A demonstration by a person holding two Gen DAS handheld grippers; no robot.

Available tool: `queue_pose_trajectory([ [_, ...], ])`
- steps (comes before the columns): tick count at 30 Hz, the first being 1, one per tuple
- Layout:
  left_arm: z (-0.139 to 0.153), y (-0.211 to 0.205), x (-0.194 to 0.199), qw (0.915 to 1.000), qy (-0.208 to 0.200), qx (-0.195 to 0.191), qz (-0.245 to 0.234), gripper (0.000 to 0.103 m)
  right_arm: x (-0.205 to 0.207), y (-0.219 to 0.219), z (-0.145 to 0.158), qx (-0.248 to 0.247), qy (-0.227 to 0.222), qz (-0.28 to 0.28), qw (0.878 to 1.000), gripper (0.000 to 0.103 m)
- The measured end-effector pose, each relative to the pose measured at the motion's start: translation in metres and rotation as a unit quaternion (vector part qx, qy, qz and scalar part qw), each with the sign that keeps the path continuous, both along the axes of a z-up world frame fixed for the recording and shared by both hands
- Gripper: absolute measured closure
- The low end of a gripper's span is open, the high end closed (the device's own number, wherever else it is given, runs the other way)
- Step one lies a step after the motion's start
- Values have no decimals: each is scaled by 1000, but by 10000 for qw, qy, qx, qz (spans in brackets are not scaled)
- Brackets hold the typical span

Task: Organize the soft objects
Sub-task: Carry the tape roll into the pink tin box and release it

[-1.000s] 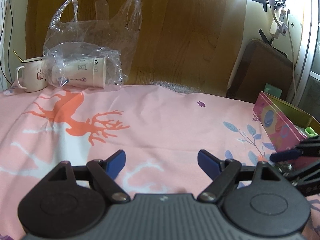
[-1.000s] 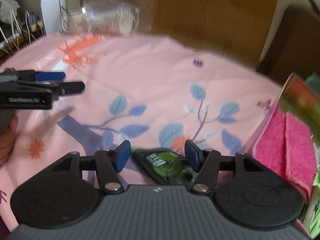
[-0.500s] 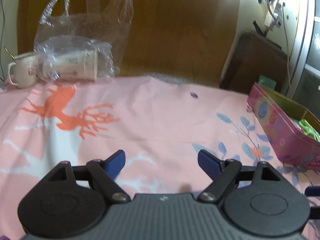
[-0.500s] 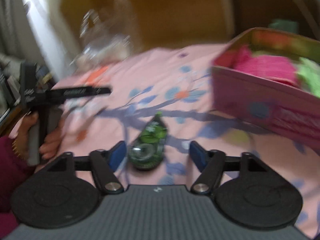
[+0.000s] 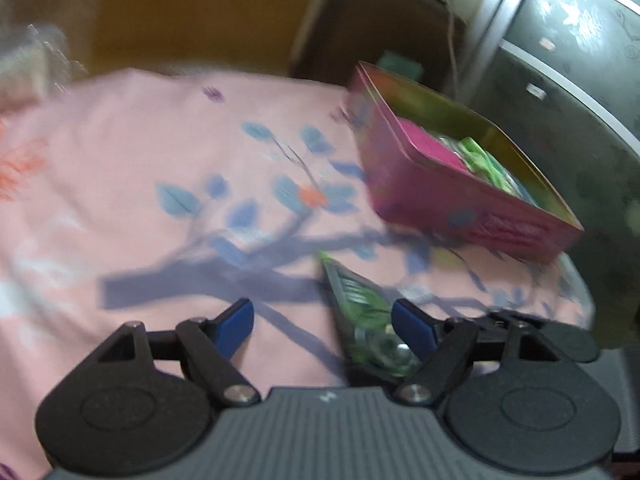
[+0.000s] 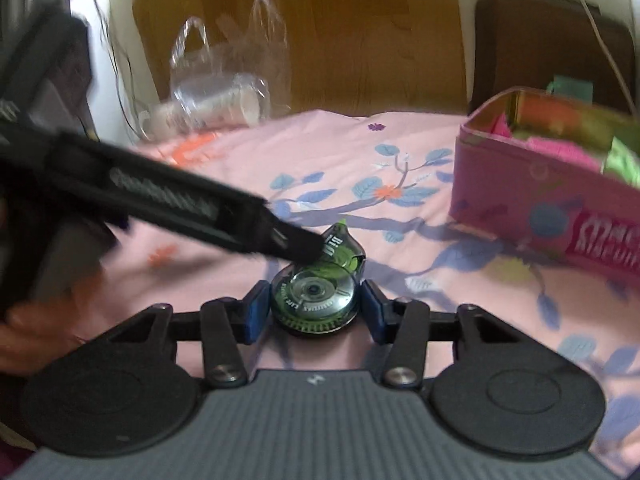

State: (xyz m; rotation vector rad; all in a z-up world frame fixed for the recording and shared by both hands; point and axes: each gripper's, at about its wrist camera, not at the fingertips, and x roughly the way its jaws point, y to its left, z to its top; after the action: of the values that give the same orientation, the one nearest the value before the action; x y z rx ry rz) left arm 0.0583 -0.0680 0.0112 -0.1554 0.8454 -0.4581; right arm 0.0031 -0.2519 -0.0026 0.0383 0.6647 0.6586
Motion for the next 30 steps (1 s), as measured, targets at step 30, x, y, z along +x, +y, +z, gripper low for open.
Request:
queue_pose_trajectory([
  [30, 64, -159, 120, 9906, -1129, 689, -344, 35, 69, -119, 24, 340, -1514, -2506, 9556, 35],
])
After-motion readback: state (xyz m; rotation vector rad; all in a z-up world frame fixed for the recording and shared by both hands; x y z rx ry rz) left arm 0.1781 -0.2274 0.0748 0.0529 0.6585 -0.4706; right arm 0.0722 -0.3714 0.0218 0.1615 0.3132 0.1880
